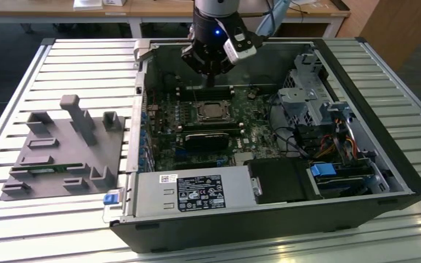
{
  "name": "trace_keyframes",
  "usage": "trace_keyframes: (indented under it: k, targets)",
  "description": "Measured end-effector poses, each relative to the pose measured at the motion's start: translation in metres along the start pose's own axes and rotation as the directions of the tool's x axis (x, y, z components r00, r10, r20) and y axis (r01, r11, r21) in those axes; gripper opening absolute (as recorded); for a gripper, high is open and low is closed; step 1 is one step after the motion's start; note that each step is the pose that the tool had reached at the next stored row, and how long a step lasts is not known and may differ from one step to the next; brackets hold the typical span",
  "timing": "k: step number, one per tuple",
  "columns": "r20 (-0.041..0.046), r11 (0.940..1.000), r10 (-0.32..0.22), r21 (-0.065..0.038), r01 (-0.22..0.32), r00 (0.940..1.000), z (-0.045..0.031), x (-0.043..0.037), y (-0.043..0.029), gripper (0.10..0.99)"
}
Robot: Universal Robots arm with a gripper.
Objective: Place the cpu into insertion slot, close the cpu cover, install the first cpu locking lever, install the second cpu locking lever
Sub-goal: 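Install the first cpu locking lever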
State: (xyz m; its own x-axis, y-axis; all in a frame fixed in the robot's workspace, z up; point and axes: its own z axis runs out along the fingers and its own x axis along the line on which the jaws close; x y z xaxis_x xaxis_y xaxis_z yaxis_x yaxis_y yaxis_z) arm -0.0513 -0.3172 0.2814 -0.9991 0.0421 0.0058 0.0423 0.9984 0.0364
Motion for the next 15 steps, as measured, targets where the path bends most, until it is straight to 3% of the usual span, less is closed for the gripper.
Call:
trace_keyframes:
  k: [9, 15]
  targets:
    - [0.0002, 1.0, -0.007, -0.002, 0.007, 1.0, 0.0122, 0.0089, -0.0008, 0.106]
    - [-0.0012, 0.9991, -0.042, -0.002, 0.042, 0.9991, 0.0165, 0.0144, -0.0005, 0.106]
